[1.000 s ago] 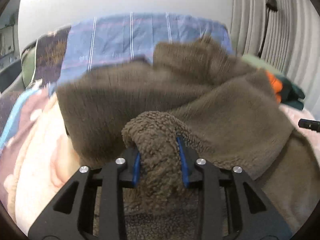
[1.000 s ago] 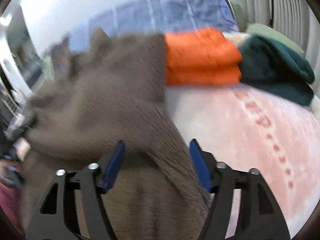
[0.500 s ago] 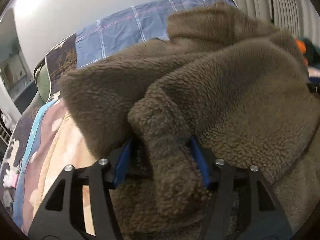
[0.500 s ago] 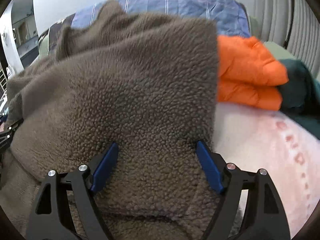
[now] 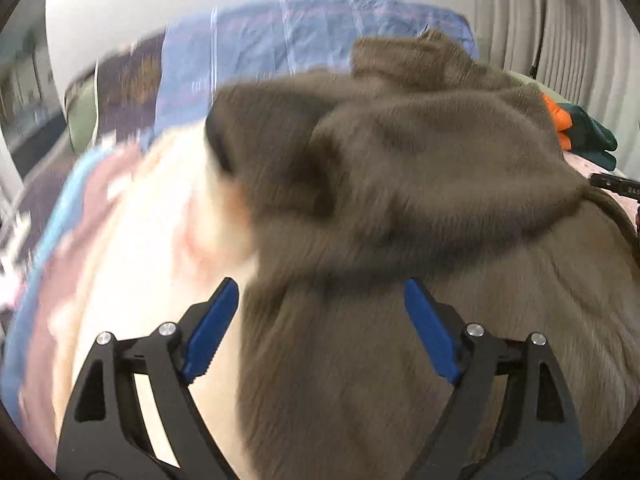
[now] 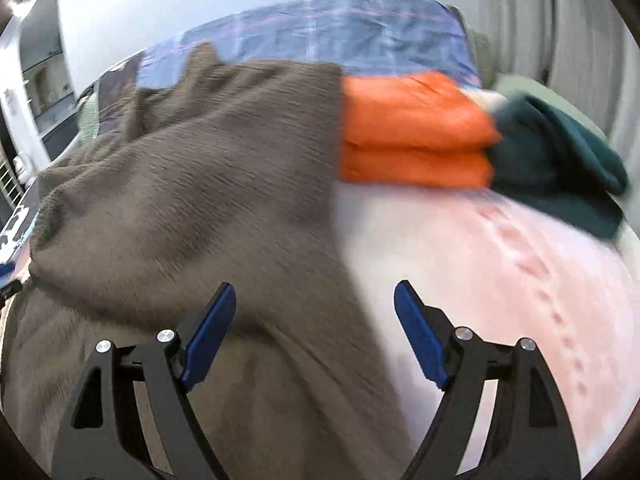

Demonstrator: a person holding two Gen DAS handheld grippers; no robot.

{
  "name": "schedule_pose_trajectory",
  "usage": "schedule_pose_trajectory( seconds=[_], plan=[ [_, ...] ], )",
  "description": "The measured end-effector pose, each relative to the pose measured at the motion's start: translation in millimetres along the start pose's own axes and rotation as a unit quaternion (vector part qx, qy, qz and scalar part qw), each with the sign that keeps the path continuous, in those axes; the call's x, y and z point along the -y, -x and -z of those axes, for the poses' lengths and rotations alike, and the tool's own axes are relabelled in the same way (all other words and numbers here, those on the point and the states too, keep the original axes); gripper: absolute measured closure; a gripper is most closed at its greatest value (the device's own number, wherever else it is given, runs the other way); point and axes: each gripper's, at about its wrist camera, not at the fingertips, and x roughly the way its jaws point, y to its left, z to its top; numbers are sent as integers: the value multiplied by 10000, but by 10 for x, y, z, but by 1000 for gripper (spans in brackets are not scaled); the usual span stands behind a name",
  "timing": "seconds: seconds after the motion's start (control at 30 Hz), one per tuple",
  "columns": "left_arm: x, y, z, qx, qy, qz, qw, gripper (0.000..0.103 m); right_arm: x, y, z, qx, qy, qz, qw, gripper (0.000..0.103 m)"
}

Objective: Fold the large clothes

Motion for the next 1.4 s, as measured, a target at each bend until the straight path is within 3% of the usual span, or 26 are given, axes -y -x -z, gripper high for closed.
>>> schedule_pose_trajectory(
  seconds=[0.1,0.23,0.47,0.7,0.83,1.0,1.03,1.07,1.1,1.13,1.17,1.27,1.4],
  plan=[
    [-160,-24,284,-493,111,-51,9987,17,316,102,315,-448,-303,-167,9984,22],
    [-288,45,593,-863,505,572,9933,18,493,292,720,-661,-461,-673,9945,33],
    [-275,326,977,-639,861,1172,9873,23,497,576,1100,-643,-768,-1190,9878,54],
    [-231,634,1284,-453,1112,1345,9836,24,524,816,1371,-565,-1103,-1658,9783,55],
    [-227,819,1482,-318,1355,1688,9758,24,518,978,1555,-518,-1122,-1919,9736,55],
    [-48,972,1644,-292,1144,1633,9795,23,517,1175,1768,-480,-1200,-2251,9657,56],
    [-43,988,1654,-270,1163,1666,9788,24,513,1190,1798,-465,-1209,-2284,9649,61],
    [-34,1001,1655,-203,1210,1685,9780,25,496,1211,1819,-419,-1210,-2300,9647,75],
    [-20,1001,1637,-129,1240,1752,9766,57,485,1222,1815,-368,-1249,-2331,9637,82],
    [-5,1004,1622,-83,1264,1811,9753,75,483,1236,1799,-294,-1338,-2366,9619,88],
    [13,1018,1563,7,1331,1747,9756,85,483,1274,1755,-174,-1477,-2430,9586,90],
    [134,1273,1385,586,1129,1387,9821,88,447,1473,1597,237,-1598,-2653,9505,92],
    [117,1750,1117,1395,1178,1498,9717,91,450,1815,1328,762,-1783,-3052,9323,93]
  ],
)
